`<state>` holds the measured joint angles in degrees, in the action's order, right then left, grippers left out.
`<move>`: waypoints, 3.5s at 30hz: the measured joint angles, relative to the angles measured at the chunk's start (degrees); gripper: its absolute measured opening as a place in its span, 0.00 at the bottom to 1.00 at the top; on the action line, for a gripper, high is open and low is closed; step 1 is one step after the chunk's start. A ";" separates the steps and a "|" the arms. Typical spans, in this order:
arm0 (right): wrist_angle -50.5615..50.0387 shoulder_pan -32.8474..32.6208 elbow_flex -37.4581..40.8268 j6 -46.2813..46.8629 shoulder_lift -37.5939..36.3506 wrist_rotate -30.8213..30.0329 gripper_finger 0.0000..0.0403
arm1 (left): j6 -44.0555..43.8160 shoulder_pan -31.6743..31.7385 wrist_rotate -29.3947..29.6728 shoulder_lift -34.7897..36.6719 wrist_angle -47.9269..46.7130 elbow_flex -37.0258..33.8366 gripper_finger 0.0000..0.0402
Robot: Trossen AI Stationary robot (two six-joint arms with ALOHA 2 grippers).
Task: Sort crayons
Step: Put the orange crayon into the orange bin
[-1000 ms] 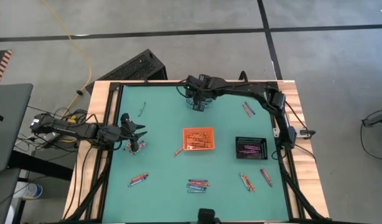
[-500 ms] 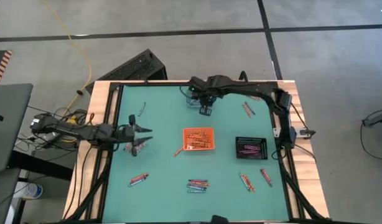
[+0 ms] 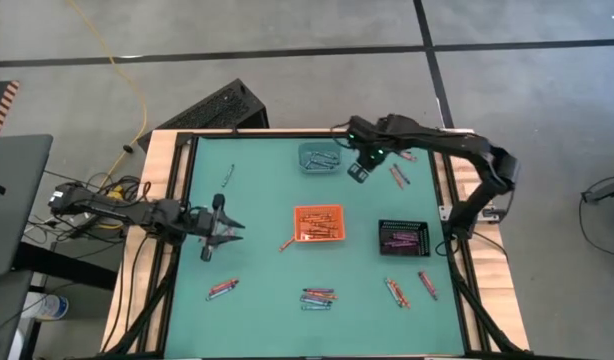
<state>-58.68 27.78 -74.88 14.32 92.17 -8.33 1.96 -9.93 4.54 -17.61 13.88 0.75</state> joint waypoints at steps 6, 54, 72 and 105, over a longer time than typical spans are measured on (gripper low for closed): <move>9.33 4.93 16.70 4.70 -3.82 0.94 0.23 | -0.52 0.02 2.34 0.00 -3.13 0.00 0.32; 24.97 16.59 32.82 2.96 -3.18 -0.29 0.23 | -0.48 0.02 2.34 0.00 -11.90 -0.02 0.32; 24.46 7.15 26.17 2.13 -2.94 6.27 0.01 | -0.46 0.02 2.34 0.00 -11.90 -0.04 0.32; 32.52 -36.04 -0.94 -8.82 14.93 -9.21 0.05 | -0.46 0.02 2.34 -0.79 -11.75 -0.04 0.32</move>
<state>-26.16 -8.25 -75.82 5.50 107.10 -17.54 1.50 -9.91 6.87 -18.39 2.13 0.71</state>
